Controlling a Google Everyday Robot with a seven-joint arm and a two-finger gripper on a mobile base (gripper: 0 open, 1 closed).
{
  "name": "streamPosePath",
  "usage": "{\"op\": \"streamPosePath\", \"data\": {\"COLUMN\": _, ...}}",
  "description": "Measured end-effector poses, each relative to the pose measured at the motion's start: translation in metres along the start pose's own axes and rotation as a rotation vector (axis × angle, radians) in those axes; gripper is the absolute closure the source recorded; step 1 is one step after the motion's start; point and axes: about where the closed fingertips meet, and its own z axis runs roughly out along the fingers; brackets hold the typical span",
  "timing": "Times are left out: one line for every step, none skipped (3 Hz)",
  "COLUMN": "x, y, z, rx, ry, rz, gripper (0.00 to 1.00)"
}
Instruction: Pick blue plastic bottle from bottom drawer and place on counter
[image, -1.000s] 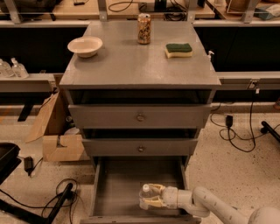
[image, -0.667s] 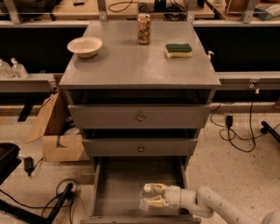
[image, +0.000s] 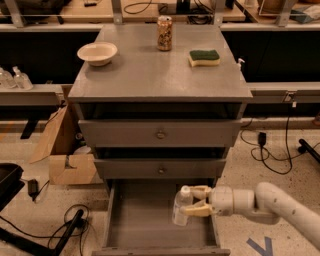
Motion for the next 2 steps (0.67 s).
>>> {"op": "streamPosePath", "data": {"x": -0.077, "y": -0.019, "z": -0.032, "rx": 0.043, "ry": 0.076, "rz": -0.001, "gripper": 1.0}}
{"op": "streamPosePath", "data": {"x": -0.16, "y": -0.048, "z": -0.066, "rx": 0.119, "ry": 0.127, "rz": -0.008, "gripper": 1.0}}
